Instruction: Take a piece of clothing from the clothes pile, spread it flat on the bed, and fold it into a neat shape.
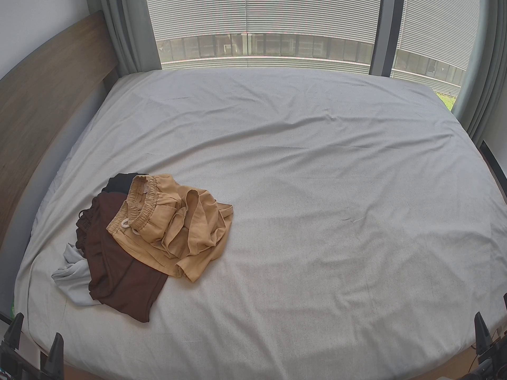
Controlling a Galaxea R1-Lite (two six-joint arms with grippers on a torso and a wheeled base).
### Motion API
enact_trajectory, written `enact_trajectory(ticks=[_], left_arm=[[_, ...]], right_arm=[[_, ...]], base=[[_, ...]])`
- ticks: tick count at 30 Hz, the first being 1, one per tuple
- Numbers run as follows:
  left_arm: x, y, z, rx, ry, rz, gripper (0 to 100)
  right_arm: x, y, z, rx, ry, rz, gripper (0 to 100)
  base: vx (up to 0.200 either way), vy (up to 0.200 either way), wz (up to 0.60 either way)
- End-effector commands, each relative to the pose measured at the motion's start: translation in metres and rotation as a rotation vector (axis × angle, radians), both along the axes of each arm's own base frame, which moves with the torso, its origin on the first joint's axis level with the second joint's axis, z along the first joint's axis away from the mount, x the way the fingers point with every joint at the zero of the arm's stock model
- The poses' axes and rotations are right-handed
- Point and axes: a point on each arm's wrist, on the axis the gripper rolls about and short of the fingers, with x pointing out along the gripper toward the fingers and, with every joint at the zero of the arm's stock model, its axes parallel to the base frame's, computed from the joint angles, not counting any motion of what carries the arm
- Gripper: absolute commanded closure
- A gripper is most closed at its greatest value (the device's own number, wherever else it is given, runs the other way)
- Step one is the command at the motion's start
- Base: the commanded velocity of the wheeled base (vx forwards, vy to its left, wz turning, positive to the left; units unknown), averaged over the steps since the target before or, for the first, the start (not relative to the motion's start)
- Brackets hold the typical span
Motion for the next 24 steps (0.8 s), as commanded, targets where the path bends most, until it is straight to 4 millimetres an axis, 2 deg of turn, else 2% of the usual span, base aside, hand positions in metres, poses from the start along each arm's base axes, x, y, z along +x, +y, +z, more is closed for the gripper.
enact_trajectory(ticks=[1,24], left_arm=[[0.0002,0.0,-0.0052,-0.001,0.003,0.001,0],[0.0002,0.0,-0.0052,-0.001,0.003,0.001,0]], right_arm=[[0.0003,0.0,-0.0052,-0.001,0.004,0.0,0],[0.0003,0.0,-0.0052,0.015,0.004,0.0,0]], base=[[0.0,0.0,0.0],[0.0,0.0,0.0]])
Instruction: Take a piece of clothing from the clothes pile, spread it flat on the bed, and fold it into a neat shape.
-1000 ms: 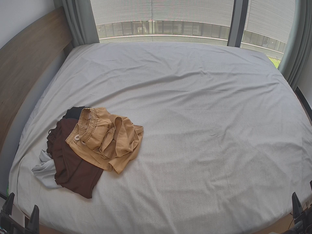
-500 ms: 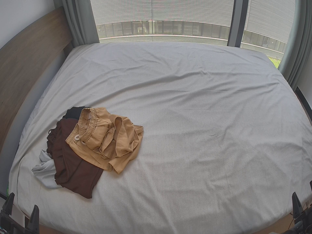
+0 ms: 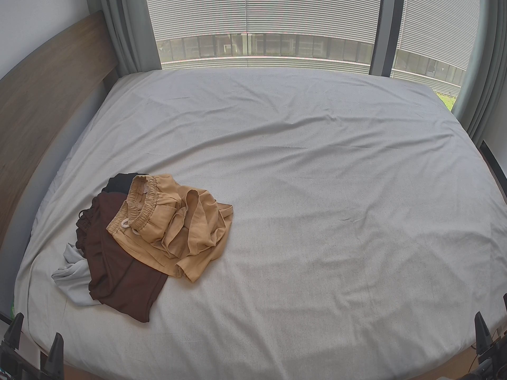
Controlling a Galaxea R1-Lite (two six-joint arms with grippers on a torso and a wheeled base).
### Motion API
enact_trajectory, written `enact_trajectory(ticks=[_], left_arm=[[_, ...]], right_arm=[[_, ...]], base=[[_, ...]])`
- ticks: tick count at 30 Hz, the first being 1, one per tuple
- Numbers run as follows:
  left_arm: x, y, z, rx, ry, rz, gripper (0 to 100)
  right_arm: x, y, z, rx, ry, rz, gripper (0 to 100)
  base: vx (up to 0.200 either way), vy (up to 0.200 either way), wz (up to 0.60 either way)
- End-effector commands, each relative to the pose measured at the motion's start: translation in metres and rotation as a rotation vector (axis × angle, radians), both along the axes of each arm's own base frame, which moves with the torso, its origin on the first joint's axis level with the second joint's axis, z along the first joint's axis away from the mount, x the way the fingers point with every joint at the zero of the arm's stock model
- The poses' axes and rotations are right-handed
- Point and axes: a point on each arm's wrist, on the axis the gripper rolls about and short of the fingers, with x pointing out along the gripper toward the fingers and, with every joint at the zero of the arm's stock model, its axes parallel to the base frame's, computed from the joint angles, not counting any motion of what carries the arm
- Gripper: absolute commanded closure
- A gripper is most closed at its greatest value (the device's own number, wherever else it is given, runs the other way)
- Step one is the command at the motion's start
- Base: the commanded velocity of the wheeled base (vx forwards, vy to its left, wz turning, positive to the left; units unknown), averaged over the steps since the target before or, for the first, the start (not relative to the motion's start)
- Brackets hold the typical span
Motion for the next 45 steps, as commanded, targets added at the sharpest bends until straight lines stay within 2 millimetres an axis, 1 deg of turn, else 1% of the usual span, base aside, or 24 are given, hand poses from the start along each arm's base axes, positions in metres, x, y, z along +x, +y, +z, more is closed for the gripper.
enact_trajectory(ticks=[1,25,27,28,30,31,33,36,39,41,43,44,45], left_arm=[[0.0,0.0,-0.005,-0.001,0.003,0.001,0],[0.0,0.0,-0.004,-0.004,-0.008,0.006,0],[-0.008,0.0,0.03,-0.023,-0.132,0.001,0],[-0.014,0.0,0.052,-0.032,-0.183,-0.005,0],[-0.013,0.0,0.066,-0.035,-0.152,-0.021,0],[-0.009,0.0,0.069,-0.036,-0.116,-0.058,0],[-0.001,-0.001,0.066,-0.047,-0.041,-0.162,0],[0.005,-0.002,0.057,-0.053,0.007,-0.183,0],[0.005,-0.002,0.059,-0.053,0.003,-0.183,0],[0.006,-0.002,0.067,-0.056,0.003,-0.181,0],[0.014,-0.002,0.082,-0.069,0.027,-0.179,0],[0.016,-0.002,0.086,-0.075,0.032,-0.177,0],[0.026,-0.003,0.101,-0.105,0.046,-0.173,0]], right_arm=[[0.0,0.0,-0.005,0.001,0.004,0.0,0],[0.0,0.0,-0.005,0.001,0.005,0.0,0],[0.0,0.0,-0.005,-0.001,0.005,0.0,0],[0.0,0.0,-0.005,-0.001,0.005,0.0,0],[0.0,0.0,-0.005,-0.001,0.005,0.0,0],[0.0,0.0,-0.005,0.001,0.005,0.0,0],[0.0,0.0,-0.005,0.001,0.005,0.0,0],[0.0,0.0,-0.005,0.002,0.005,0.0,0],[0.0,0.0,-0.005,0.001,0.005,0.0,0],[0.0,0.0,-0.005,-0.001,0.005,0.0,0],[0.0,0.0,-0.005,-0.002,0.005,0.001,0],[0.0,0.0,-0.005,-0.002,0.005,0.001,0],[0.0,0.0,-0.005,-0.002,0.005,0.001,0]], base=[[0.0,0.0,0.0],[0.0,0.0,0.0],[0.0,0.0,0.0],[0.0,0.0,0.0],[0.0,0.0,0.0],[0.0,0.0,0.0],[0.0,0.0,0.0],[0.0,0.0,0.0],[0.0,0.0,0.0],[0.0,0.0,0.0],[0.0,0.0,0.0],[0.0,0.0,0.0],[0.0,0.0,0.0]])
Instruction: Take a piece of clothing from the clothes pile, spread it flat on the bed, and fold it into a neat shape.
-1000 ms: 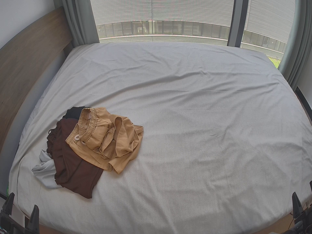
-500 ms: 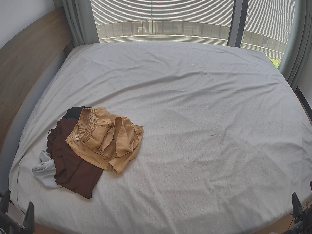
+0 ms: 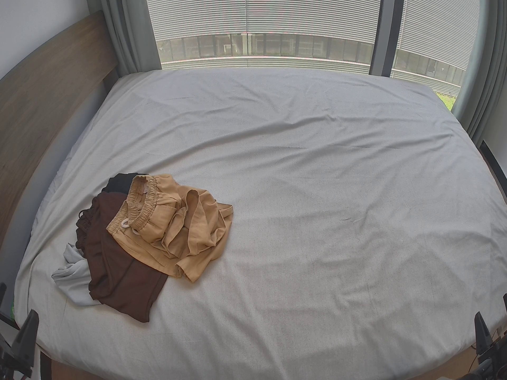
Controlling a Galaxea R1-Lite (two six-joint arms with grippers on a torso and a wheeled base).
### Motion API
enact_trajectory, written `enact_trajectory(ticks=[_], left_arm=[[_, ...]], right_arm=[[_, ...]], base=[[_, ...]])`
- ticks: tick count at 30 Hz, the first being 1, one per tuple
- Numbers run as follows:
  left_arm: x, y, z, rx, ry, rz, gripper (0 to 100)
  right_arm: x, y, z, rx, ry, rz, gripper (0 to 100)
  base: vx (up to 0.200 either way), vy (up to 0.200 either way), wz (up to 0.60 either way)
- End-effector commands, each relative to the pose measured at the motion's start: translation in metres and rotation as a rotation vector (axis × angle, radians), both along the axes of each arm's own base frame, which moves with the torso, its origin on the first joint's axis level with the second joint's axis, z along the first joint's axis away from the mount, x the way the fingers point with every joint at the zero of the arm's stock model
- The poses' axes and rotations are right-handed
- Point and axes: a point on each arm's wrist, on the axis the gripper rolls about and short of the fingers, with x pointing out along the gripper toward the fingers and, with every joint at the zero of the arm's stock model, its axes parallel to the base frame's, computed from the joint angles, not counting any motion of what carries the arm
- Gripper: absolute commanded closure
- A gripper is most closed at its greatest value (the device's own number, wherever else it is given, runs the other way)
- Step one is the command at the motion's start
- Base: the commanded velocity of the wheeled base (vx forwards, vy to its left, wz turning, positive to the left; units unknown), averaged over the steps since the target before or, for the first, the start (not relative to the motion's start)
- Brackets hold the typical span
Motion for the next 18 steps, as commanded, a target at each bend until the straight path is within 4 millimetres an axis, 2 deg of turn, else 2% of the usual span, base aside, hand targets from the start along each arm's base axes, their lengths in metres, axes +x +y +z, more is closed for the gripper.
enact_trajectory(ticks=[1,4,8,10,11,12,17,18], left_arm=[[0.031,-0.002,0.042,-0.062,0.09,-0.006,0],[0.056,-0.003,0.07,-0.115,0.111,-0.012,0],[0.097,-0.006,0.088,-0.13,0.179,-0.022,0],[0.109,-0.006,0.089,-0.131,0.19,-0.022,0],[0.127,-0.007,0.09,-0.145,0.199,-0.027,0],[0.137,-0.008,0.09,-0.174,0.199,-0.03,0],[0.167,-0.008,0.086,-0.283,0.21,-0.017,0],[0.167,-0.008,0.086,-0.283,0.21,-0.017,0]], right_arm=[[0.0,0.0,-0.005,-0.002,0.004,0.001,0],[0.0,0.0,-0.005,-0.002,0.004,0.001,0],[0.0,0.0,-0.005,-0.003,0.004,0.001,0],[0.0,0.0,-0.005,-0.002,0.004,0.001,0],[0.0,0.0,-0.005,-0.002,0.004,0.001,0],[0.0,0.0,-0.005,-0.002,0.004,0.001,0],[0.0,0.0,-0.005,-0.002,0.004,0.001,0],[0.0,0.0,-0.005,-0.002,0.004,0.001,0]], base=[[0.0,0.0,0.0],[0.0,0.0,0.0],[0.0,0.0,0.0],[0.0,0.0,0.0],[0.0,0.0,0.0],[0.0,0.0,0.0],[0.0,0.0,0.0],[0.0,0.0,0.0]])
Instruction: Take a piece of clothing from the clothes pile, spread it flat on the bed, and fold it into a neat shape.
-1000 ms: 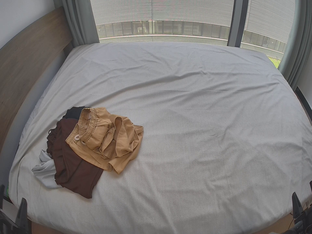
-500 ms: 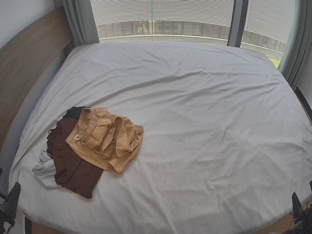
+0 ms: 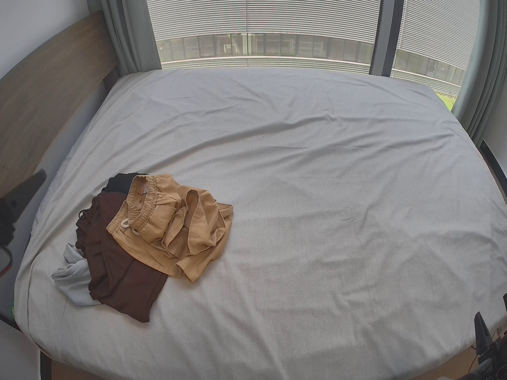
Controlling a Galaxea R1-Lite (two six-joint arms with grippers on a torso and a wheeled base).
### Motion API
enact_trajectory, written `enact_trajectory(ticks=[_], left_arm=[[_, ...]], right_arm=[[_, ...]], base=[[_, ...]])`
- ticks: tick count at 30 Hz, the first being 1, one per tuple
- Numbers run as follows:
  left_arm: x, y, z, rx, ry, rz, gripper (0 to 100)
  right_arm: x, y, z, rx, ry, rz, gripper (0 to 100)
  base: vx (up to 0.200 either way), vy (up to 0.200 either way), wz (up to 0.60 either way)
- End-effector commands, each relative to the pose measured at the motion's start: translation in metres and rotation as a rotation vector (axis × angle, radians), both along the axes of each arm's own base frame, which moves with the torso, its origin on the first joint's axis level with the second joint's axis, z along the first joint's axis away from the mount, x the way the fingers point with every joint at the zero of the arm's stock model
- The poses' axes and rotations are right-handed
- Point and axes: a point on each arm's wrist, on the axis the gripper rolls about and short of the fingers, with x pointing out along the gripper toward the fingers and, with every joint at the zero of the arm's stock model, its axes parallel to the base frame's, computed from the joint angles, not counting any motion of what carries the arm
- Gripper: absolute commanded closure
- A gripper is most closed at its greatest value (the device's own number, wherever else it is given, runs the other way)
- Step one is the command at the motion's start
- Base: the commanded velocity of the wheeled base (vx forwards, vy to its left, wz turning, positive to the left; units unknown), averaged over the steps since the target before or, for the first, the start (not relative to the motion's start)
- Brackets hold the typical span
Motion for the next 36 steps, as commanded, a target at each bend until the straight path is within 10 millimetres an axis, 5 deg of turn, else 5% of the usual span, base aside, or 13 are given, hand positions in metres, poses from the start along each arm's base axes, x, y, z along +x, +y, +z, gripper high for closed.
enact_trajectory(ticks=[1,6,15,22,36], left_arm=[[0.059,-0.001,-0.015,-0.057,0.152,0.013,0],[0.078,0.001,-0.032,-0.05,0.226,0.009,0],[0.148,0.001,-0.064,-0.055,0.236,-0.019,0],[0.18,0.001,-0.093,-0.055,0.285,-0.027,0],[0.236,0.001,-0.113,-0.063,0.323,-0.065,0]], right_arm=[[0.0,0.0,-0.005,0.0,0.004,0.0,0],[0.0,0.0,-0.005,0.002,0.004,0.0,0],[0.0,0.0,-0.005,0.003,0.004,0.002,0],[0.0,0.0,-0.005,0.003,0.004,0.002,0],[0.0,0.0,-0.005,0.003,0.004,0.002,0]], base=[[0.0,0.0,0.0],[0.0,0.0,0.0],[0.0,0.0,0.0],[0.0,0.0,0.0],[0.0,0.0,0.0]])
